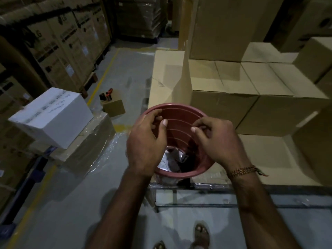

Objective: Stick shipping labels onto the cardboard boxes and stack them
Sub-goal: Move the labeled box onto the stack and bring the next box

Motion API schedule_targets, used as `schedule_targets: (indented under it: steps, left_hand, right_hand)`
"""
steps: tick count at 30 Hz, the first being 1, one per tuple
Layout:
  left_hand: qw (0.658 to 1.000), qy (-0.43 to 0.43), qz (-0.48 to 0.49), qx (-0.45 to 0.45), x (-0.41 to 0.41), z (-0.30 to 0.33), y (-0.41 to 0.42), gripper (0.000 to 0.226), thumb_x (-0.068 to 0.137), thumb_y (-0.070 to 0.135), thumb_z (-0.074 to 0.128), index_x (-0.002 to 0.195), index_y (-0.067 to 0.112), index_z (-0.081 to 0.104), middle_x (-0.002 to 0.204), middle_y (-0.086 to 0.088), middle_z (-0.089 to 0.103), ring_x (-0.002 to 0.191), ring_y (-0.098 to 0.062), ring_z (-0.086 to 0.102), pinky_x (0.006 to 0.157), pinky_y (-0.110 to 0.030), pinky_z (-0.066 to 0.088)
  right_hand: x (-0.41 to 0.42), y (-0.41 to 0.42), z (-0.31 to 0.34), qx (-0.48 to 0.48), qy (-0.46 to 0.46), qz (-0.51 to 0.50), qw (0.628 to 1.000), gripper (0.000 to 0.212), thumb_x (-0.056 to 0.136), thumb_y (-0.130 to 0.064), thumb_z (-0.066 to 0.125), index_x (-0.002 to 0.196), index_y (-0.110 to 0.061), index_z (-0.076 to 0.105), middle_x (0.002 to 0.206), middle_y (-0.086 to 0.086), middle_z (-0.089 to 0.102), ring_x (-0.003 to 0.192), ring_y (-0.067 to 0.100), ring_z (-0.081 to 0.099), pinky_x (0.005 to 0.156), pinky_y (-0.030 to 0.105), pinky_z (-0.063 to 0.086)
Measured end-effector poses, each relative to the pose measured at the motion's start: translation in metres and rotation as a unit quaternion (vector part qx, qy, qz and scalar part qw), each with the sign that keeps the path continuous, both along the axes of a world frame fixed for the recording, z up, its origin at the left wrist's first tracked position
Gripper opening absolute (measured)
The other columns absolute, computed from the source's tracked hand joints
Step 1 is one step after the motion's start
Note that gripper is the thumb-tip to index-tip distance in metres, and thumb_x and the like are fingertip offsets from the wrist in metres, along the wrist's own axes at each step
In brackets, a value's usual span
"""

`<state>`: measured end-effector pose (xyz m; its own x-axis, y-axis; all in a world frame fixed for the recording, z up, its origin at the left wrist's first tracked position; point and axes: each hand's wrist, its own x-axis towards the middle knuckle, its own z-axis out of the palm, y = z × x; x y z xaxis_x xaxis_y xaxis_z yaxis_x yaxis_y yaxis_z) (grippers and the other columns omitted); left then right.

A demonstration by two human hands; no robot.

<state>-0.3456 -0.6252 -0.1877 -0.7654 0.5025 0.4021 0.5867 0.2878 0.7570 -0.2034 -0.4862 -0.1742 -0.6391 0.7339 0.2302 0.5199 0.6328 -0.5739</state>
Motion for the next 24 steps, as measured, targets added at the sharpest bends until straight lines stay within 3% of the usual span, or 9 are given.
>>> schedule_targets:
  steps: [4,9,16,24]
  left_hand:
    - [0.999,0.023,-0.03,0.006,0.02,0.009,0.022,0.032,0.101,0.033,0.065,0.133,0.028,0.068,0.109,0.016,0.072,0.097,-0.002,0.065,0.088,-0.034,0.058]
    - [0.997,0.027,-0.066,0.017,0.065,0.019,0.058,0.035,0.1,0.039,0.063,0.134,0.031,0.067,0.117,0.013,0.073,0.106,-0.011,0.068,0.092,-0.043,0.058]
    - [0.994,0.008,-0.096,0.045,0.157,0.026,0.131,0.037,0.1,0.036,0.066,0.136,0.029,0.066,0.111,0.014,0.073,0.097,-0.007,0.069,0.088,-0.041,0.059]
    - [0.99,-0.013,-0.137,0.019,0.257,0.018,0.209,0.041,0.101,0.039,0.065,0.142,0.033,0.061,0.118,0.016,0.07,0.104,-0.006,0.066,0.087,-0.043,0.061]
  right_hand:
    - [0.029,0.007,0.008,0.011,0.024,-0.015,1.0,0.009,0.098,-0.035,0.073,0.102,-0.03,0.079,0.092,-0.016,0.073,0.084,-0.002,0.065,0.066,0.02,0.05]
    - [0.085,0.036,0.015,0.03,0.035,-0.032,0.998,0.012,0.101,-0.035,0.07,0.107,-0.028,0.078,0.097,-0.014,0.075,0.086,-0.003,0.064,0.066,0.015,0.045]
    - [0.194,0.096,0.026,0.041,0.051,-0.065,0.996,0.01,0.101,-0.037,0.069,0.103,-0.03,0.077,0.094,-0.017,0.073,0.087,-0.002,0.065,0.072,0.031,0.06]
    - [0.311,0.159,0.033,0.061,0.017,-0.12,0.991,0.013,0.101,-0.037,0.069,0.105,-0.028,0.078,0.094,-0.016,0.072,0.083,-0.004,0.064,0.07,0.027,0.057]
